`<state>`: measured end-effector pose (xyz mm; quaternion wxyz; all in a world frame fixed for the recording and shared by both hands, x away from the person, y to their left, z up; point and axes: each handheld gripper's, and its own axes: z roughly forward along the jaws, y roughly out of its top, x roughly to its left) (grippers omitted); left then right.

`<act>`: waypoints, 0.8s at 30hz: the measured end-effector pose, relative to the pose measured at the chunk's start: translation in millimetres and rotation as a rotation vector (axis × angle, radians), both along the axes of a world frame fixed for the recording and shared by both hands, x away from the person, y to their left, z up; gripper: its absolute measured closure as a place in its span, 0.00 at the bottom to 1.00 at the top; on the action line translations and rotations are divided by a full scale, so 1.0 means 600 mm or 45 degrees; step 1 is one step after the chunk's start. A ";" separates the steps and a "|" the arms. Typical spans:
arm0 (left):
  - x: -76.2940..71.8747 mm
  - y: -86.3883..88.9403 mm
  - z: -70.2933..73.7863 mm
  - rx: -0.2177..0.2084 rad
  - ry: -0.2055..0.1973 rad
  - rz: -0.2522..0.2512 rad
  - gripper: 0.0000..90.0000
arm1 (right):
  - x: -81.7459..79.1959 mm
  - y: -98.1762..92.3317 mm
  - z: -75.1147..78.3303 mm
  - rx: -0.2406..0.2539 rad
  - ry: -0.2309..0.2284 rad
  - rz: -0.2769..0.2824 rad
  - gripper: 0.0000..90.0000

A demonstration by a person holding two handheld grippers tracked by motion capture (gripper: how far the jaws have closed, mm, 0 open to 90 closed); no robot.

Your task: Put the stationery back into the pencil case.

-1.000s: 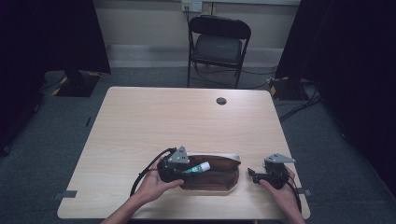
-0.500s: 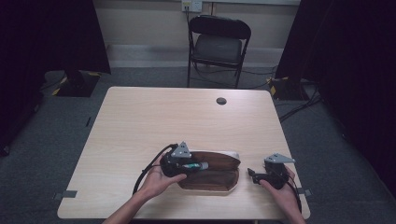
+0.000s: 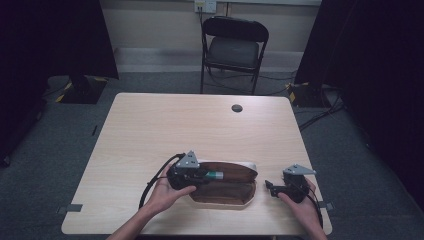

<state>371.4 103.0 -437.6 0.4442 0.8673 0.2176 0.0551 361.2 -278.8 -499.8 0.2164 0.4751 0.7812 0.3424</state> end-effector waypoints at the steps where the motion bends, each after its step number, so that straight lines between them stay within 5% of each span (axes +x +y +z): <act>1: -0.001 0.003 0.001 0.006 0.004 -0.001 0.75 | 0.000 0.000 0.000 0.000 0.000 0.001 0.19; 17: -0.022 0.084 -0.001 -0.103 0.082 0.061 0.80 | 0.001 0.000 0.000 0.000 0.001 0.004 0.19; 24: -0.034 0.112 -0.006 -0.081 0.086 0.084 0.79 | 0.000 0.000 0.000 -0.001 0.000 0.002 0.19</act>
